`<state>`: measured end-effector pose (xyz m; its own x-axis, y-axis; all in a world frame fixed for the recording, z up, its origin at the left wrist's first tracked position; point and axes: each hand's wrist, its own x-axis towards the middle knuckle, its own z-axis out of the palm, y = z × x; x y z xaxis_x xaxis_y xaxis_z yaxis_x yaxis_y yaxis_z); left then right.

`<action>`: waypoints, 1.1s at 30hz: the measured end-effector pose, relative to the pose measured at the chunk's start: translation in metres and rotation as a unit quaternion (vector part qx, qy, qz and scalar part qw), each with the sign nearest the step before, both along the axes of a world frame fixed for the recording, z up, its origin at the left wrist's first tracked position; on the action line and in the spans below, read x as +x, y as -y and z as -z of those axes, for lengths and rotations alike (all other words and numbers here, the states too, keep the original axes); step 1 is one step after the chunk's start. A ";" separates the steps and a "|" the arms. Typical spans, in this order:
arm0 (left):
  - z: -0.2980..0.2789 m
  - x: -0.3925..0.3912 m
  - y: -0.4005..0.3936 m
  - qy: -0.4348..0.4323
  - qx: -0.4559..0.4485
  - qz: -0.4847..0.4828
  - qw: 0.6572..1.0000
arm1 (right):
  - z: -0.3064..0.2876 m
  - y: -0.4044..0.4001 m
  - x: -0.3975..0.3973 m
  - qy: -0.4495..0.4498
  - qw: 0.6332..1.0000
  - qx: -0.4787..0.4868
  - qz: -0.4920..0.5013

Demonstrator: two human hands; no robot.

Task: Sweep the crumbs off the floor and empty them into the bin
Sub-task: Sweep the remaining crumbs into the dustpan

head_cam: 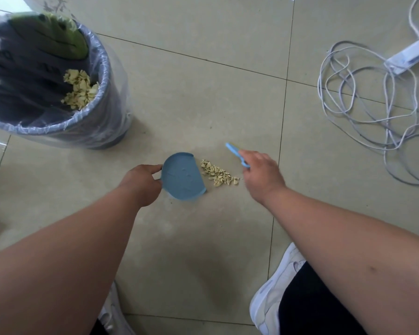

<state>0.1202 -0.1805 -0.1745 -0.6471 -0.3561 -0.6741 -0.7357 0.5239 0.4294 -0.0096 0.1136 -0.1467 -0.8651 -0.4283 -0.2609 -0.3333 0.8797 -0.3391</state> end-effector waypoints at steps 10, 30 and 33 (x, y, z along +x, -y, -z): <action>-0.004 -0.008 0.004 0.002 -0.035 0.066 0.997 | 0.018 -0.036 0.018 0.057 0.980 0.036 0.187; 0.005 0.004 -0.007 0.017 0.002 0.015 1.000 | 0.013 0.103 0.109 0.117 0.990 0.018 -0.078; 0.005 0.006 -0.007 0.024 0.012 0.008 1.000 | 0.011 0.105 0.111 0.119 0.990 -0.029 -0.071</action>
